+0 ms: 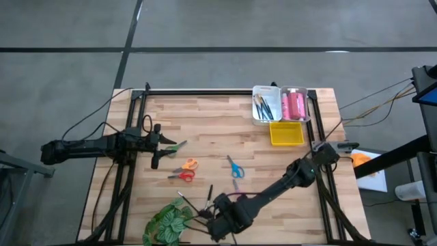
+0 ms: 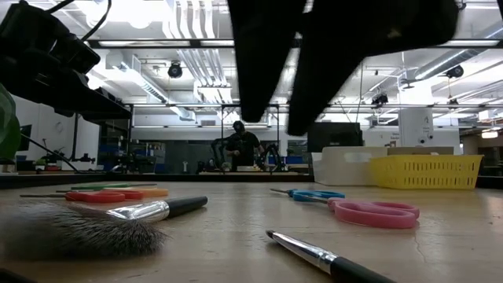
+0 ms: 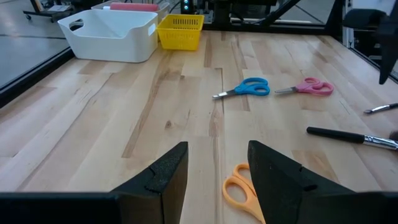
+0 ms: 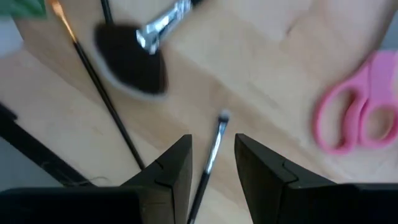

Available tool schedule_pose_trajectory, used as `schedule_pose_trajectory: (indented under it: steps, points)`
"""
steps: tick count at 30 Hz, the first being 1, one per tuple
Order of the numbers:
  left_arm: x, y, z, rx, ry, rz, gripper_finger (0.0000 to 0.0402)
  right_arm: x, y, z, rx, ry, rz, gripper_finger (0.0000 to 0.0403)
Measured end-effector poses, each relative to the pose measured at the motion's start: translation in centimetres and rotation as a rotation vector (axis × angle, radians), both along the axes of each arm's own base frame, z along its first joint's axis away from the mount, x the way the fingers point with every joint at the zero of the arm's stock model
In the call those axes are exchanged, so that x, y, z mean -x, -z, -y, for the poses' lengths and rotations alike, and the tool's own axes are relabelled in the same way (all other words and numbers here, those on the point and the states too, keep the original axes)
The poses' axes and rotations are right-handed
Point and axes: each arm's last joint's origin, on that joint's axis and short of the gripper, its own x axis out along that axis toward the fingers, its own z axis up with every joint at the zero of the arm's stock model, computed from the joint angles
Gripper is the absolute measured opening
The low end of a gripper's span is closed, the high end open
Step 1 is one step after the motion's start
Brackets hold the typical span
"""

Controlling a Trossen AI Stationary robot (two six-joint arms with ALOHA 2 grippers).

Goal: Pick & Place Paint Supplies
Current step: Put the black paint brush into the white bin

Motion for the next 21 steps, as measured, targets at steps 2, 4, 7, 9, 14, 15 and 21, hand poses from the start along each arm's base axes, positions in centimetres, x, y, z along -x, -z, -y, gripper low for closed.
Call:
schedule_pose_trajectory:
  steps: [2,4,7,9,14,15,21]
  points:
    - [0.0,0.0,0.0,0.0,0.0,0.0,0.0169,0.3,0.4,-0.7,-0.009,0.008,-0.005,0.0117]
    - [0.0,0.0,0.0,0.0,0.0,0.001,0.0169,0.6,0.8,-1.2,-0.015,0.02,-0.014,0.0118]
    - [0.0,0.0,0.0,0.0,0.0,0.001,0.0169,0.7,1.7,-1.9,-0.025,0.024,-0.018,0.0118]
    - [0.0,0.0,0.0,0.0,0.0,0.0,0.0169,0.8,2.5,-2.2,-0.02,0.019,-0.026,0.0118]
    - [0.0,0.0,0.0,0.0,0.001,0.001,0.0169,0.6,3.7,-2.3,-0.012,0.019,-0.037,0.0118]
    - [0.0,0.0,0.0,0.0,0.0,0.0,0.0169,0.7,3.9,-2.3,-0.01,0.019,-0.039,0.0118]
    - [0.0,0.0,0.0,0.0,0.001,0.001,0.0169,0.8,4.7,-2.1,0.0,0.02,-0.063,0.0118]
